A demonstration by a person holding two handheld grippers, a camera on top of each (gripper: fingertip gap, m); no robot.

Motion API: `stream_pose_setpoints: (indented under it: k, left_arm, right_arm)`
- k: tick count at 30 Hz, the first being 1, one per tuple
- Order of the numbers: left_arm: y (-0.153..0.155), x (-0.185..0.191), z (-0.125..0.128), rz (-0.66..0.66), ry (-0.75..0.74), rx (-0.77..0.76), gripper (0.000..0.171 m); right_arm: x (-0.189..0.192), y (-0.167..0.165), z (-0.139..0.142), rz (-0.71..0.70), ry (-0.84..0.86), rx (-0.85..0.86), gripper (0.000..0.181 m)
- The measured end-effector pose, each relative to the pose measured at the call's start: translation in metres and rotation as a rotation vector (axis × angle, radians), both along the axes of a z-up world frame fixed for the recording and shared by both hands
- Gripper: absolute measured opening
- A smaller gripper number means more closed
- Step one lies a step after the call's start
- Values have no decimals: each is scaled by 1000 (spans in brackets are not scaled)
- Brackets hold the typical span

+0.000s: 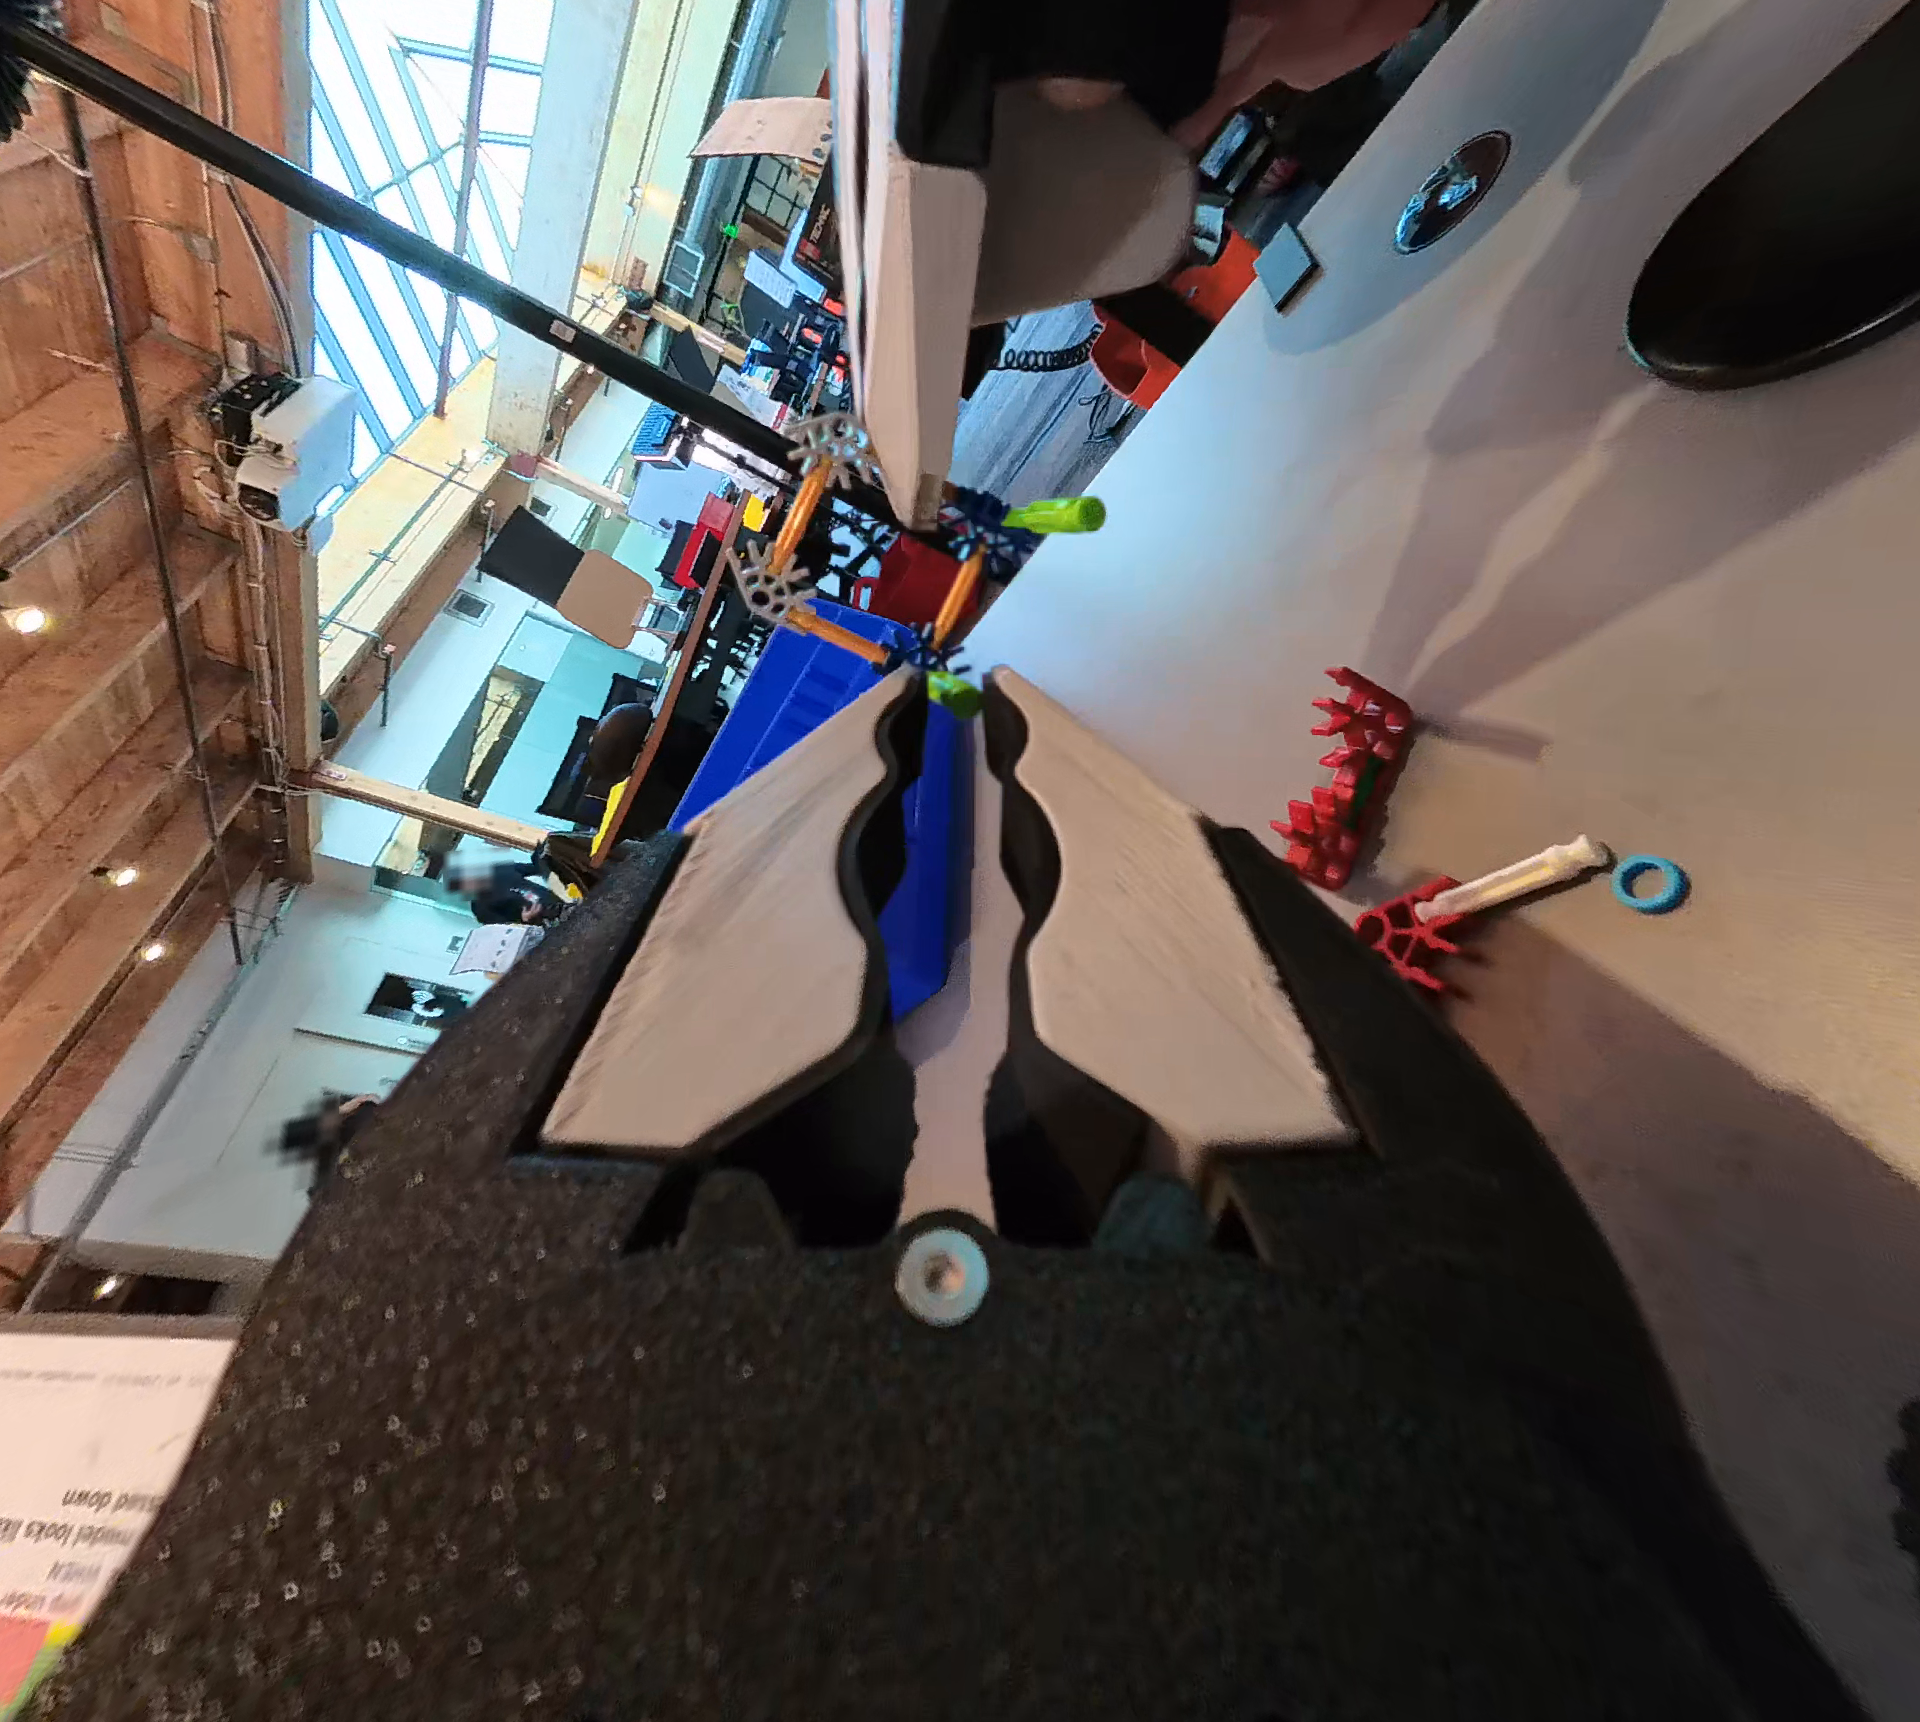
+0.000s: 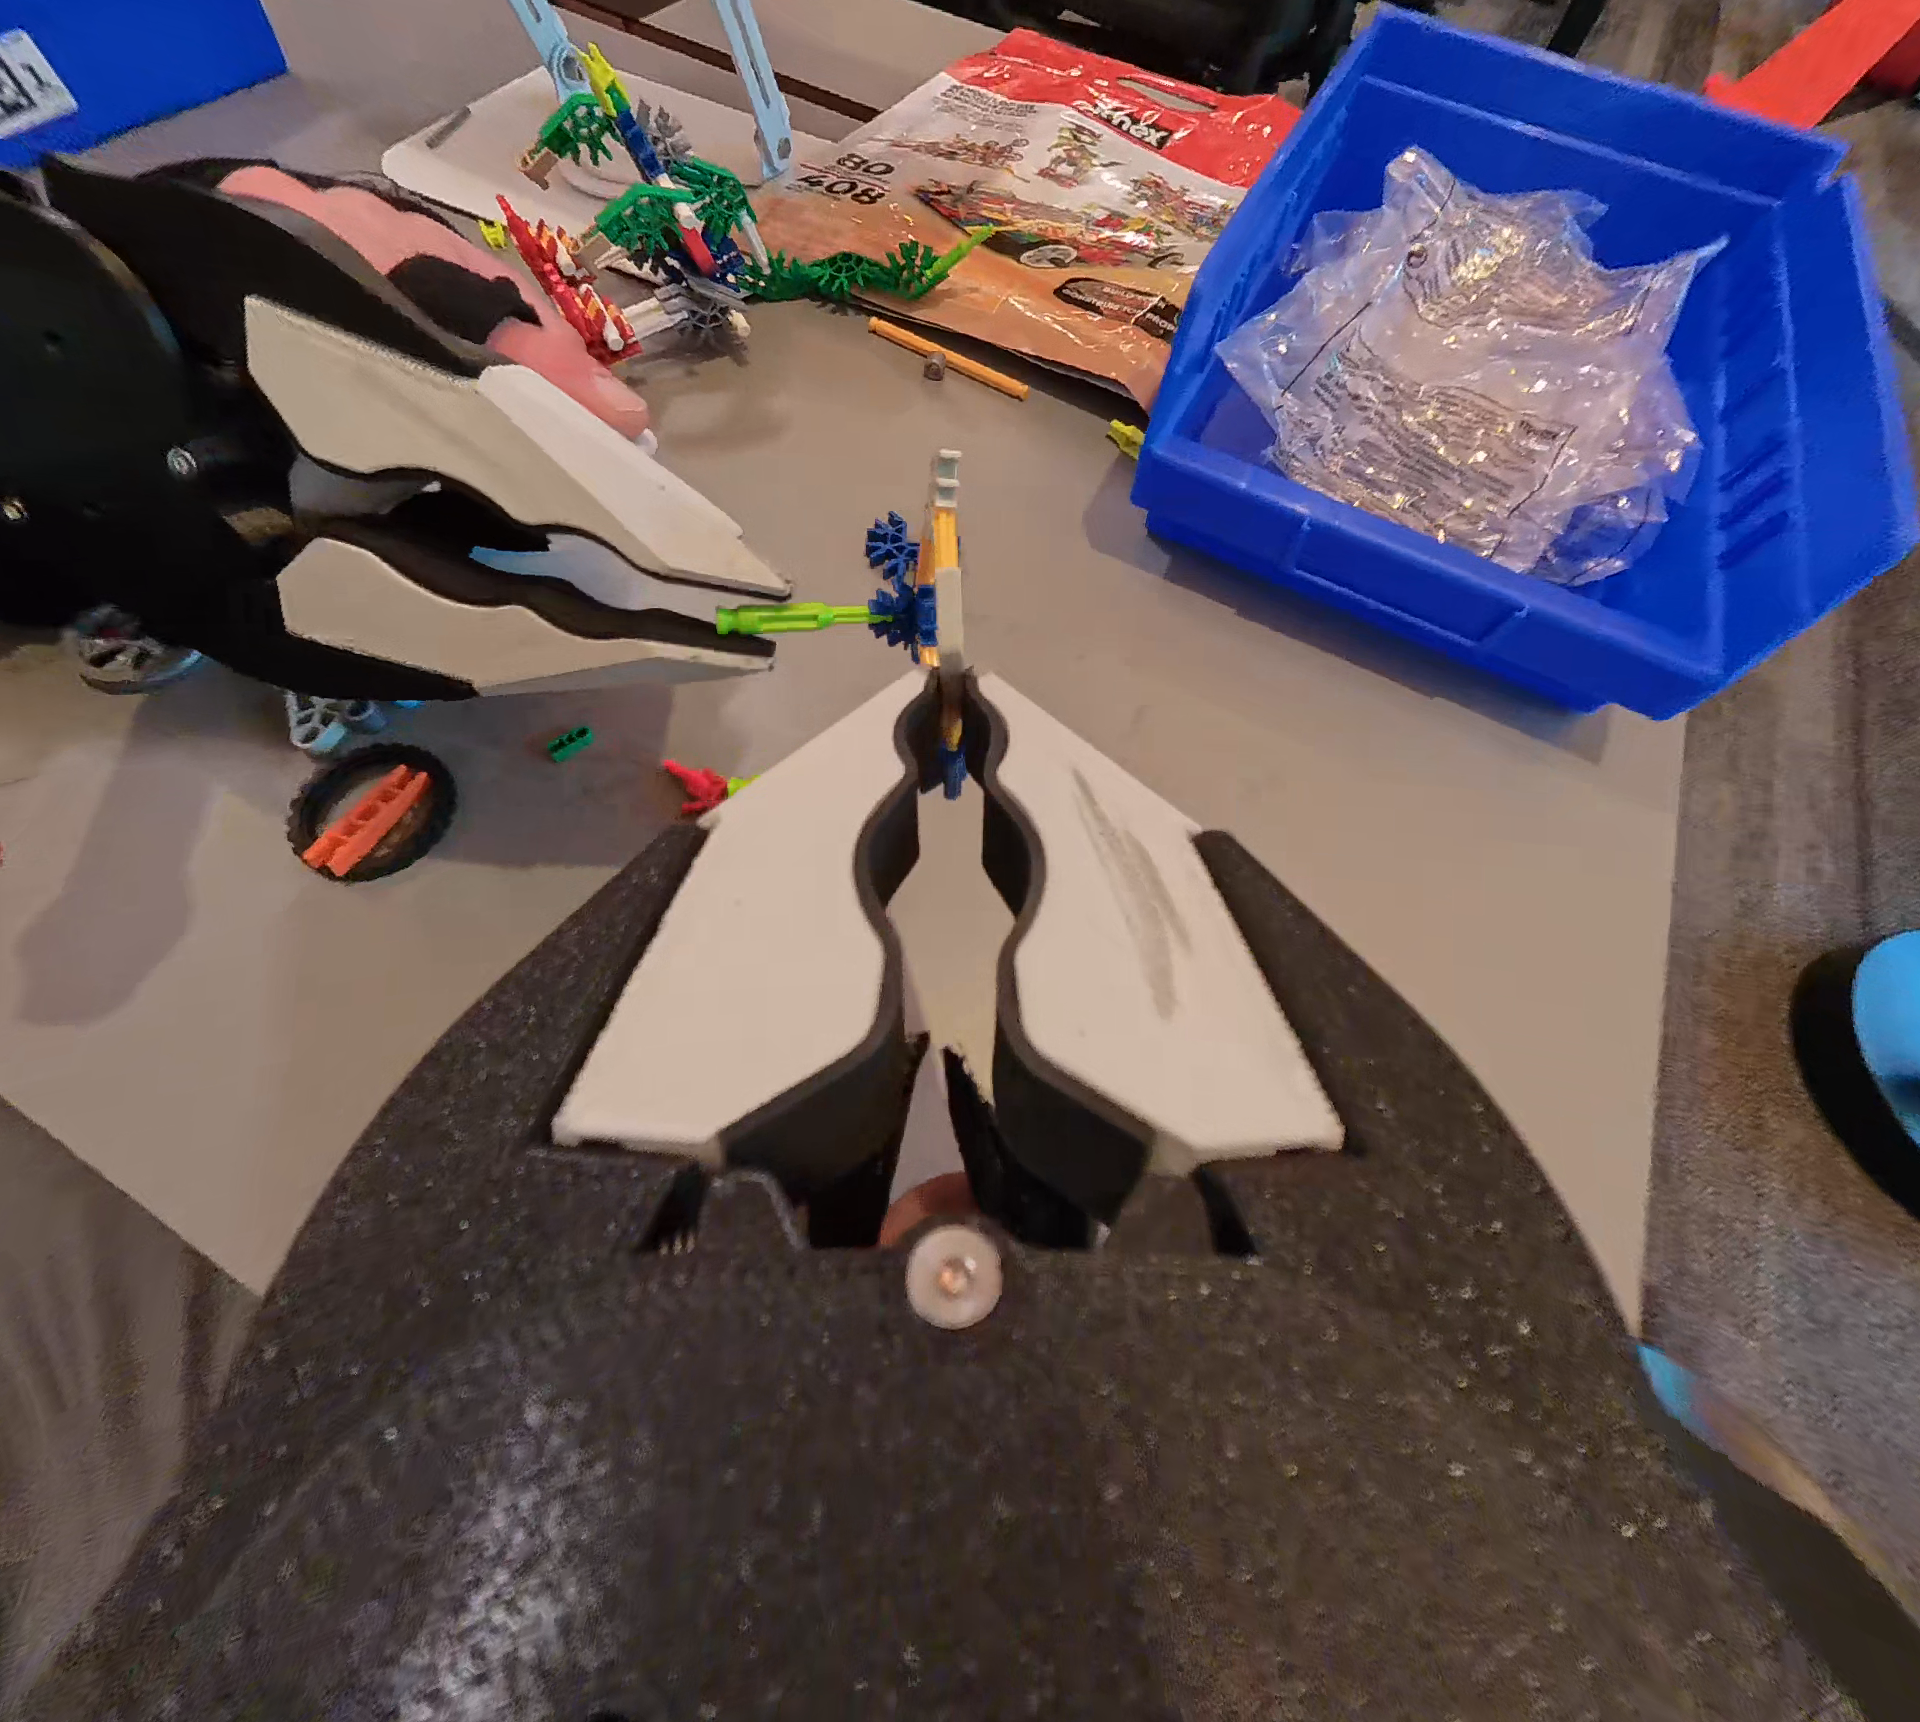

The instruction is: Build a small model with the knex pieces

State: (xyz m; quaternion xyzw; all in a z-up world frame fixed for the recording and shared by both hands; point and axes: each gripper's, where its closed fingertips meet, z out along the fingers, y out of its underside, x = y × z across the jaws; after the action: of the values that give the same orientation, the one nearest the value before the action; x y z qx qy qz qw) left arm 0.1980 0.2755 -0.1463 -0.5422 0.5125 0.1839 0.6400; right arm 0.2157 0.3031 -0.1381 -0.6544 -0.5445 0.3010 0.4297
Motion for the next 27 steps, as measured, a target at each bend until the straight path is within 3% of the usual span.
stream_pose_setpoints:
  k: [6,18,27]
  left_arm:
    - [1,-7,0,-28,-69,-51,26]
    - [-1,-5,-16,-80,-86,-135,28]
    - [-4,-2,-32,-110,-42,-206,30]
  right_arm:
    - [-2,5,-1,22,-50,99,2]
    - [-6,9,-16,10,-102,117,2]
    - [-8,6,-41,3,-94,30,2]
